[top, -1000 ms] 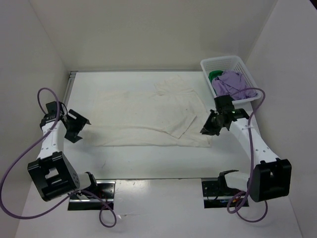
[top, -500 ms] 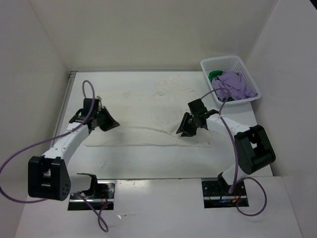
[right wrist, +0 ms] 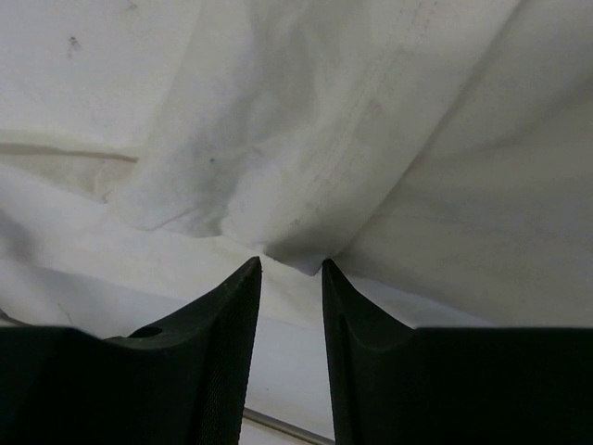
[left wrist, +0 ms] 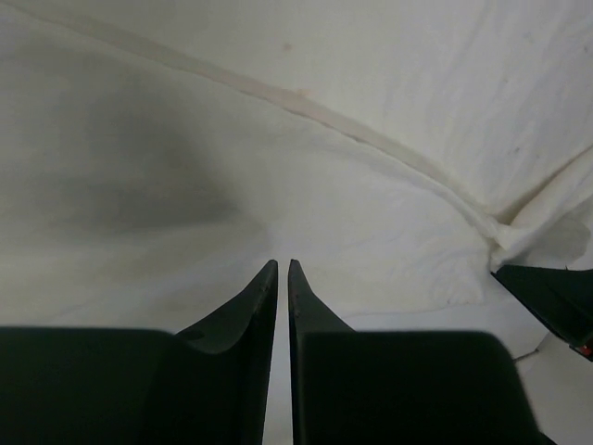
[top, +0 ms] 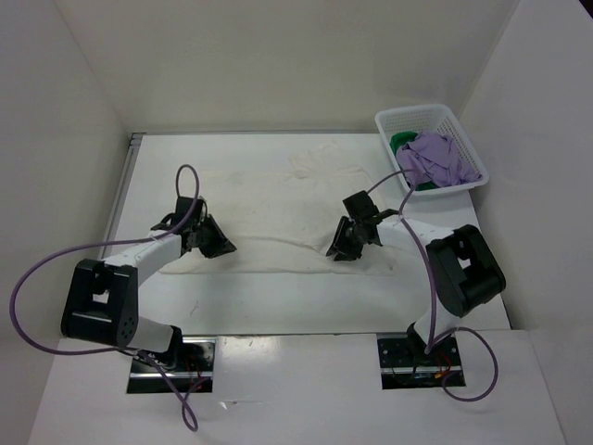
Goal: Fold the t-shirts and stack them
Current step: Fold the flattened tshirt in 1/3 of the way
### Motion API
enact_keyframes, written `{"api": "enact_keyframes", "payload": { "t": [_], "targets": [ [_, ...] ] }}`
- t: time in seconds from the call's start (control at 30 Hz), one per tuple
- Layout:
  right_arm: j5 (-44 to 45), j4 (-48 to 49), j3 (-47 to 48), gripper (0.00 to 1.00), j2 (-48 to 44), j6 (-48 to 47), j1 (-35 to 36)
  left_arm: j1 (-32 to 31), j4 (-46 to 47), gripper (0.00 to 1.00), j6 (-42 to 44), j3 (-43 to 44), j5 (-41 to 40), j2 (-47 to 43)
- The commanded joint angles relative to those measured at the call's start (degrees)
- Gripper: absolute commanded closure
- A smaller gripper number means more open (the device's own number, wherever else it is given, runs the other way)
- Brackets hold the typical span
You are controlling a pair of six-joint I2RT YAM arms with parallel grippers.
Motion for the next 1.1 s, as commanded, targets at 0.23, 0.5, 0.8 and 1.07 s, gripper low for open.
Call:
{"api": "enact_keyframes", "payload": {
  "t": [0.23,0.5,0.8,1.07],
  "targets": [
    [3.3,1.3,1.7,0.55,2.5,0.7,0.9,5.7,2.2,0.83,1.8,-5.3,-0.7,-5.0],
    [3.4,-2.1,8.3,0.95,3.9,-0.6,0.9,6.2,2.2,0.83,1.3,-6.5,-1.2,-5.7],
    [2.7,-4.5,23.8,0.98,13.8,-3.1,0.9,6.2,1.1,0.83,1.3,-5.9,-0.7,-7.4],
    [3.4,-1.0,27.8,0.53,12.4,-2.3,0.9,6.2,-1.8,0.83,2.3,-3.0,-1.9,-10.1]
  ]
}}
